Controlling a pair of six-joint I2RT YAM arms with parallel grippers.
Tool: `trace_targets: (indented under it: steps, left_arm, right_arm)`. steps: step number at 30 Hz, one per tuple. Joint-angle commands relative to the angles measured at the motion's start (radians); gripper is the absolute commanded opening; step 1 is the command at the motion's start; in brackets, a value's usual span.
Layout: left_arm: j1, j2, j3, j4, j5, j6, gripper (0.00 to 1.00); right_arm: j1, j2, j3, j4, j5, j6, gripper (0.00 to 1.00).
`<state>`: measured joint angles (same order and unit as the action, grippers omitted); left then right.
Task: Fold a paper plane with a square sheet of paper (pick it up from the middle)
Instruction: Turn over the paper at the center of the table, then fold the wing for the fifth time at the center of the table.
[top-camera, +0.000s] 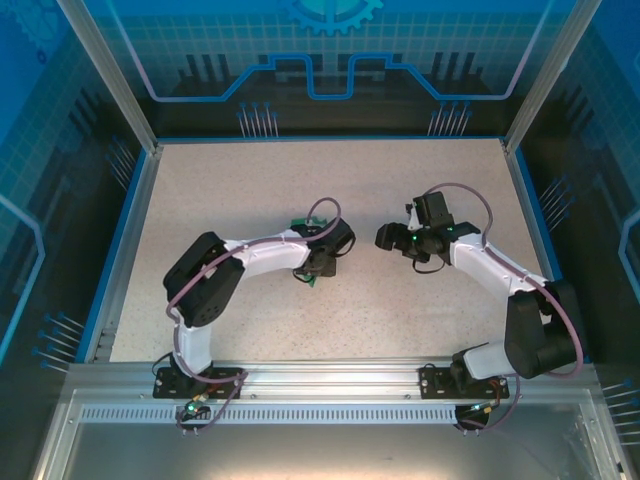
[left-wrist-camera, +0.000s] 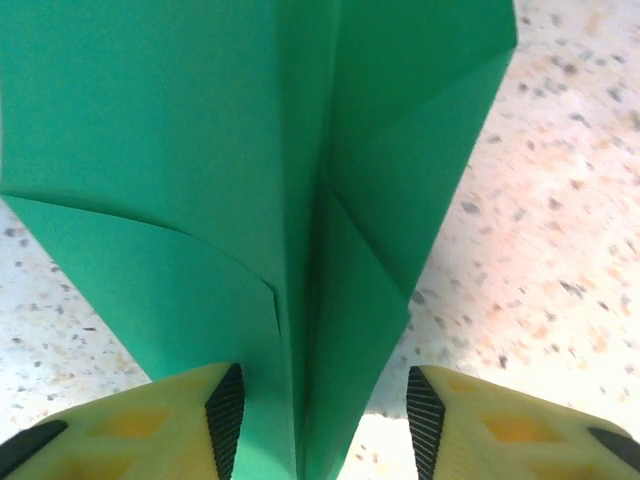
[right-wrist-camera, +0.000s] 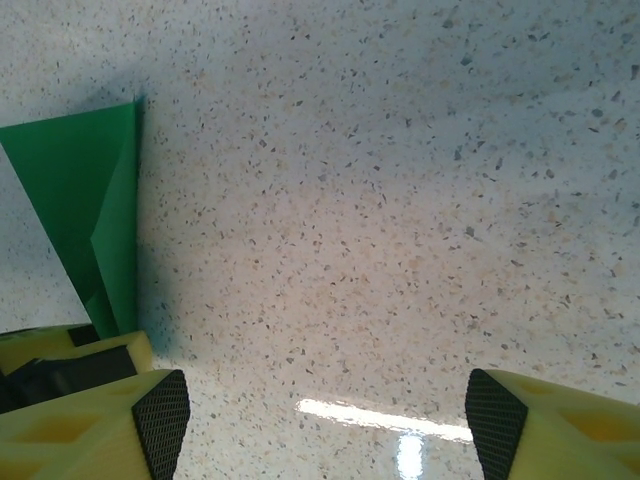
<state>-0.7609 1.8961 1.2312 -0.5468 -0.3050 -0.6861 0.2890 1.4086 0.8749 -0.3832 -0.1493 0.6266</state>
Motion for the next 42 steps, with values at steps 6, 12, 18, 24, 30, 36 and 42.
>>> trace_targets:
  steps: [6,12,18,24,30,36,42]
  left_arm:
    - [0.122,-0.273,-0.194,0.262,0.311,-0.017,0.72]
    - [0.255,-0.464,-0.369,0.315,0.33,-0.074,0.86]
    - [0.392,-0.588,-0.524,0.316,0.318,-0.136,0.88]
    - [0.449,-0.649,-0.61,0.347,0.325,-0.164,0.93]
    - [0.46,-0.662,-0.642,0.384,0.351,-0.172,0.96]
    - [0.462,-0.603,-0.639,0.471,0.467,-0.159,0.96]
    - [0.462,-0.506,-0.637,0.606,0.603,-0.173,0.94]
  right_arm:
    - [0.191,0.012,0.104,-0.025,0.117,-0.054,0.74]
    - [0.374,0.134,0.248,-0.057,0.213,-0.059,0.7]
    - [0.519,0.33,0.437,-0.098,0.216,-0.066,0.54]
    - [0.561,0.502,0.587,-0.133,0.154,-0.071,0.42]
    - [0.541,0.597,0.636,-0.15,0.15,-0.066,0.39]
    - [0.493,0.602,0.577,-0.114,0.125,-0.052,0.39]
    - [0.449,0.584,0.499,-0.065,0.085,-0.038,0.38]
